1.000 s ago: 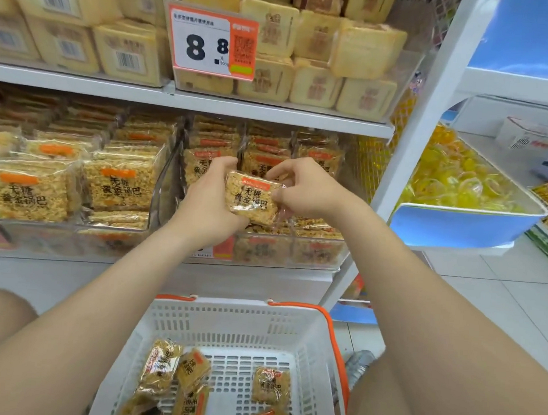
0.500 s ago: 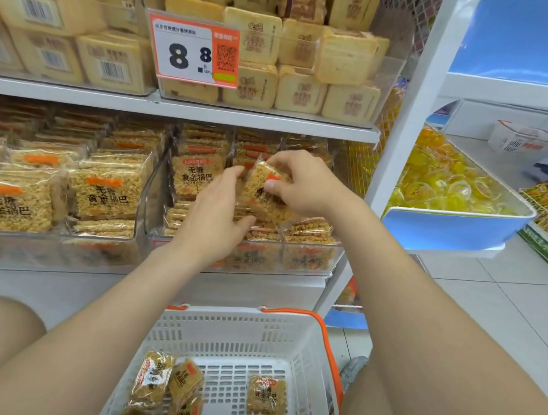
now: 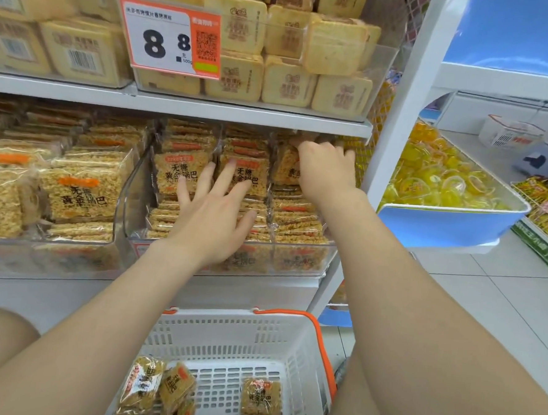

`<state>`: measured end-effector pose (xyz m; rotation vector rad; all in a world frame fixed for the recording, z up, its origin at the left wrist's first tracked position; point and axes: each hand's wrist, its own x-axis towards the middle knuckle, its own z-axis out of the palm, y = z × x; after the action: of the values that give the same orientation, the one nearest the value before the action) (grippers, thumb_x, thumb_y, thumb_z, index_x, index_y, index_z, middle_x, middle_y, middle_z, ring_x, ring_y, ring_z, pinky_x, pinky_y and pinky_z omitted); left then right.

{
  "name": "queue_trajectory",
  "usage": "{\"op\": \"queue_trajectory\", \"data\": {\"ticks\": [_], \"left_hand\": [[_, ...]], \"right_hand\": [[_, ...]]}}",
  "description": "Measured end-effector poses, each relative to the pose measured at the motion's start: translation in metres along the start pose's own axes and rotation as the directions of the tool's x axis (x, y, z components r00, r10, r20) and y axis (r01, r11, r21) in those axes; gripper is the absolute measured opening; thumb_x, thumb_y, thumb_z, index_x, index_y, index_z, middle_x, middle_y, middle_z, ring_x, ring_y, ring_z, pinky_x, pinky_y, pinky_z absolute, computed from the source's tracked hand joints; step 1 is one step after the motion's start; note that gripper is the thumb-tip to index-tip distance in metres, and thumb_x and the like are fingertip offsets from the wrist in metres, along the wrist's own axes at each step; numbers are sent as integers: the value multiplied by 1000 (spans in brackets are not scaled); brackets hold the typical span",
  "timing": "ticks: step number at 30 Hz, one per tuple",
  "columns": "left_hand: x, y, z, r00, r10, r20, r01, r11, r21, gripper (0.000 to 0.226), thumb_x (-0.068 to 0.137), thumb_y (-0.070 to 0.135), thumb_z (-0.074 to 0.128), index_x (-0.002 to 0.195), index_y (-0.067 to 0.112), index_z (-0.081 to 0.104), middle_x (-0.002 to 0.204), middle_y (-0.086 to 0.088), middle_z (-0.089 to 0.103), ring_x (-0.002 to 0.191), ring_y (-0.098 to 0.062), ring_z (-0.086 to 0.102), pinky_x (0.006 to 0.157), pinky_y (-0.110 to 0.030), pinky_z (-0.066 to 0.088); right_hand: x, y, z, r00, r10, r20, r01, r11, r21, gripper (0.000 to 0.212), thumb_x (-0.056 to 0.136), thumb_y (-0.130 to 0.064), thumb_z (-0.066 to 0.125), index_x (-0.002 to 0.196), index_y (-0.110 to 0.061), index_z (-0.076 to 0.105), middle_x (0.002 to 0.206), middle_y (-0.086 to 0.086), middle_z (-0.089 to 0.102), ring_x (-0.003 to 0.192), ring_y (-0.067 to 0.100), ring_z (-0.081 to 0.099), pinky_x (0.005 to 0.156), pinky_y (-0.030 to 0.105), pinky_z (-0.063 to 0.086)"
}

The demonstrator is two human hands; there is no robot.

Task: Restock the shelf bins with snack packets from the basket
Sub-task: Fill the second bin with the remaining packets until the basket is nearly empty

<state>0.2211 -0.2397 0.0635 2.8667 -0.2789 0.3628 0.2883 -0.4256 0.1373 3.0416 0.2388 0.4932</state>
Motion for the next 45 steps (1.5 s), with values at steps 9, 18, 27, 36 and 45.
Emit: {"op": "queue_trajectory", "data": {"ticks": [9,18,27,36,45], "left_hand": [[0,4,2,984,-180,13,179,983,28,74,101,57,44,159,17,21,168,-11,1,149,-58,10,122,-68,16],[-4,1,-4,972,-220,78,224,973,-50,74,103,56,46,151,3,26,150,-18,12,147,-50,23,117,-60,34],[-15,-12,-6,983,-180,37,183,980,-79,64,107,53,39,154,10,38,160,-20,24,150,-45,27,122,-61,26],[-65,-9,-20,931,112,-347,-104,994,43,7,94,22,53,93,16,57,91,-3,58,90,-29,49,75,-46,43],[-171,8,41,957,184,223,-200,978,53,9,91,21,54,97,19,60,91,-5,68,93,-33,62,74,-42,43]], "right_hand": [[6,-9,13,1000,-17,4,17,998,-62,40,91,5,57,125,-14,66,139,24,50,135,47,40,105,56,41],[1,-9,15,989,102,-106,-93,992,85,23,94,-5,72,116,-6,65,122,21,60,123,42,52,81,44,51],[-32,-30,9,984,29,-174,-16,997,78,36,86,-12,70,119,-10,58,124,15,55,114,37,53,86,43,47],[-133,-75,12,965,-261,33,248,942,227,15,92,-20,55,91,-13,69,85,15,68,77,37,65,60,35,36],[-245,-88,86,797,-324,509,216,941,261,5,93,-13,55,91,-15,58,96,13,66,89,34,65,65,34,40]]}}
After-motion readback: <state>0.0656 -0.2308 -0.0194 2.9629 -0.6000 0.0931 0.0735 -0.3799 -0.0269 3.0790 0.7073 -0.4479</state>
